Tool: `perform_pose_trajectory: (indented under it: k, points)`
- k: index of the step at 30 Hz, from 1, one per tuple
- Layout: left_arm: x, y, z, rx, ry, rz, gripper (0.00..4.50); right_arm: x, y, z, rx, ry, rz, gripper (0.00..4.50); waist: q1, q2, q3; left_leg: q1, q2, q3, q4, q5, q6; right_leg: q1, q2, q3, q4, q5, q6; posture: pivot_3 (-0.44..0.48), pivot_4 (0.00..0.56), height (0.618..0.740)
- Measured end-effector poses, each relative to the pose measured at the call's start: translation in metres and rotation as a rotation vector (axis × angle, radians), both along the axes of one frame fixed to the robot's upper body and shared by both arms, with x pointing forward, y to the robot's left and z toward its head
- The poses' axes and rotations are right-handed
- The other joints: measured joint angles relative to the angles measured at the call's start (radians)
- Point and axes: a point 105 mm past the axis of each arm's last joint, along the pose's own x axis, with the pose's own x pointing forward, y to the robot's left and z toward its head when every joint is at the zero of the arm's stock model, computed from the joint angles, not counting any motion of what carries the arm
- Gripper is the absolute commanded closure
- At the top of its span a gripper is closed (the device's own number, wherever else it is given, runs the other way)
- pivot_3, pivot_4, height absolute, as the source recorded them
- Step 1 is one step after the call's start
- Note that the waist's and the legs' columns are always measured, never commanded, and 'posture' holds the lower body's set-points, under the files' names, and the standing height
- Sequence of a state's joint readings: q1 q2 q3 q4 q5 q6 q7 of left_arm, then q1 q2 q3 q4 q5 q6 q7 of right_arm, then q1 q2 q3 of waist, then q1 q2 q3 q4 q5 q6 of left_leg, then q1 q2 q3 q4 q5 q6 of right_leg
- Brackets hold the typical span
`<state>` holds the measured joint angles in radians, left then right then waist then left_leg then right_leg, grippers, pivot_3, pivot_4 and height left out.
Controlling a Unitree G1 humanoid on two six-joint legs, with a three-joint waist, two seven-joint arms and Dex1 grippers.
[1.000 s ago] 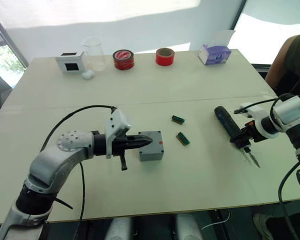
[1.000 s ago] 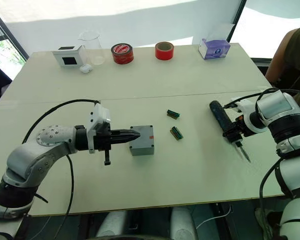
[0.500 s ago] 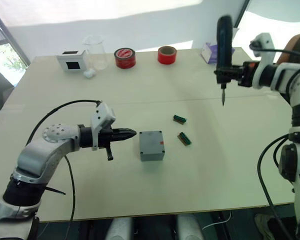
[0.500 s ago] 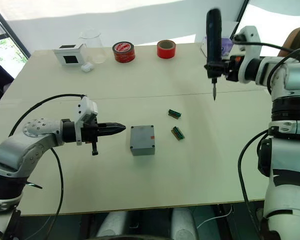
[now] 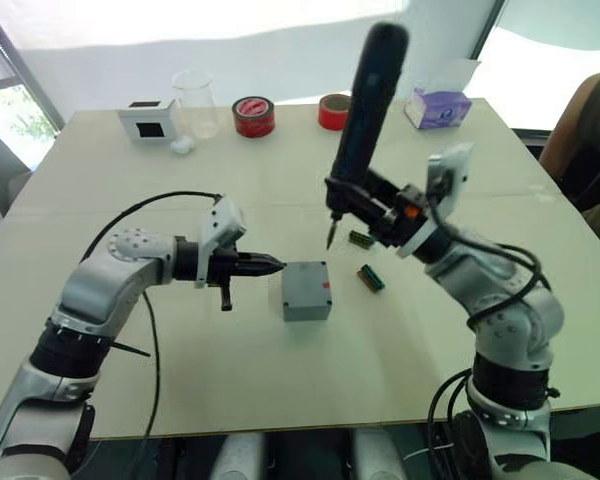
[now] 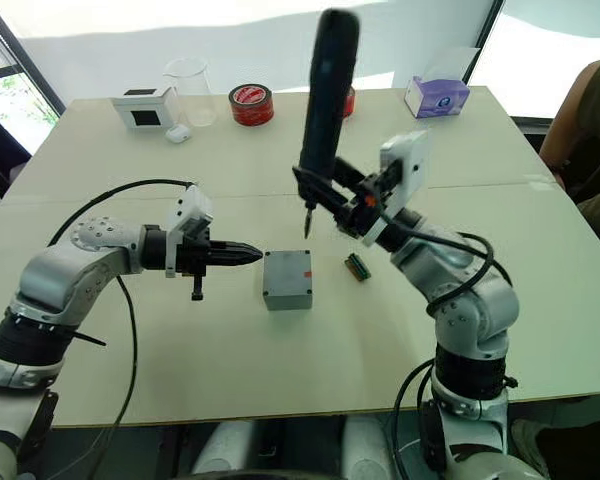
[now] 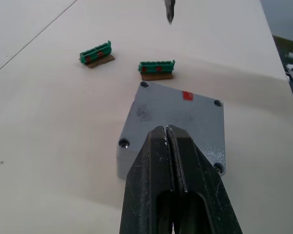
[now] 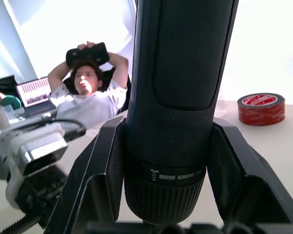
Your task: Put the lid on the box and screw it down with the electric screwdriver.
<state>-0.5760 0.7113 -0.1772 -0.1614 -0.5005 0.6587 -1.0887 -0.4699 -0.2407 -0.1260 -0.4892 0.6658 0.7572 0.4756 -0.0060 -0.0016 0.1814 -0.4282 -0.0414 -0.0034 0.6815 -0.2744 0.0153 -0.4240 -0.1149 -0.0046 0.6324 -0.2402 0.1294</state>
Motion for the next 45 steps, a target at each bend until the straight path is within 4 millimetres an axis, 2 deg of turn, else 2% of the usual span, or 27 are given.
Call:
perform_pose_trajectory:
  k: [8, 17, 26, 33, 37, 40, 45]
  points:
    - [0.006, -0.014, -0.023, 0.070, 0.000, -0.043, 4.50, 0.001, 0.012, -0.010, -0.047, -0.067, -0.048, 2.71, -0.008, 0.000, 0.000, 0.000, 0.001, 0.000, 0.000, 0.000, 0.001, 0.000, 0.001, 0.000, 0.000, 0.000, 0.000, 0.000, 0.150, 0.740]
    - [0.006, -0.020, -0.025, 0.058, -0.011, -0.060, 4.50, 0.012, 0.014, -0.038, -0.100, -0.064, -0.104, 2.71, -0.007, 0.000, 0.000, 0.001, 0.001, 0.000, 0.000, 0.000, 0.001, 0.000, 0.001, 0.000, 0.000, 0.000, 0.000, 0.000, 0.150, 0.740]
    - [0.005, -0.019, -0.025, 0.070, -0.007, -0.059, 4.50, 0.015, 0.011, -0.046, -0.108, -0.099, -0.139, 2.71, -0.006, 0.000, 0.000, 0.001, 0.001, 0.000, 0.000, 0.000, 0.001, 0.000, 0.001, 0.000, 0.000, 0.000, 0.000, 0.000, 0.150, 0.740]
    - [0.004, -0.017, -0.025, 0.079, 0.001, -0.057, 4.50, 0.009, 0.015, -0.053, -0.150, -0.137, -0.117, 2.71, -0.007, 0.000, -0.001, 0.003, 0.001, 0.000, 0.000, -0.001, 0.002, 0.003, 0.001, 0.000, 0.000, 0.000, 0.000, 0.000, 0.150, 0.740]
    - [0.004, -0.015, -0.027, 0.090, 0.000, -0.052, 4.50, 0.006, 0.013, -0.057, -0.158, -0.132, -0.118, 2.71, -0.006, 0.000, -0.002, 0.009, 0.001, -0.001, -0.001, -0.002, 0.003, 0.009, 0.001, 0.000, -0.001, 0.000, 0.000, 0.000, 0.150, 0.740]
    - [0.004, -0.015, -0.030, 0.098, 0.002, -0.049, 4.50, 0.006, 0.011, -0.062, -0.163, -0.112, -0.123, 2.71, -0.005, -0.001, -0.002, 0.020, 0.001, -0.001, -0.002, -0.004, 0.007, 0.020, 0.001, 0.000, -0.004, -0.002, 0.000, 0.000, 0.150, 0.740]
    - [0.004, -0.019, -0.031, 0.094, -0.001, -0.055, 4.50, 0.006, 0.010, -0.064, -0.168, -0.104, -0.125, 2.71, -0.005, -0.001, -0.004, 0.020, 0.001, -0.001, -0.002, -0.004, 0.007, 0.020, 0.001, 0.000, -0.003, -0.002, -0.001, 0.000, 0.150, 0.740]
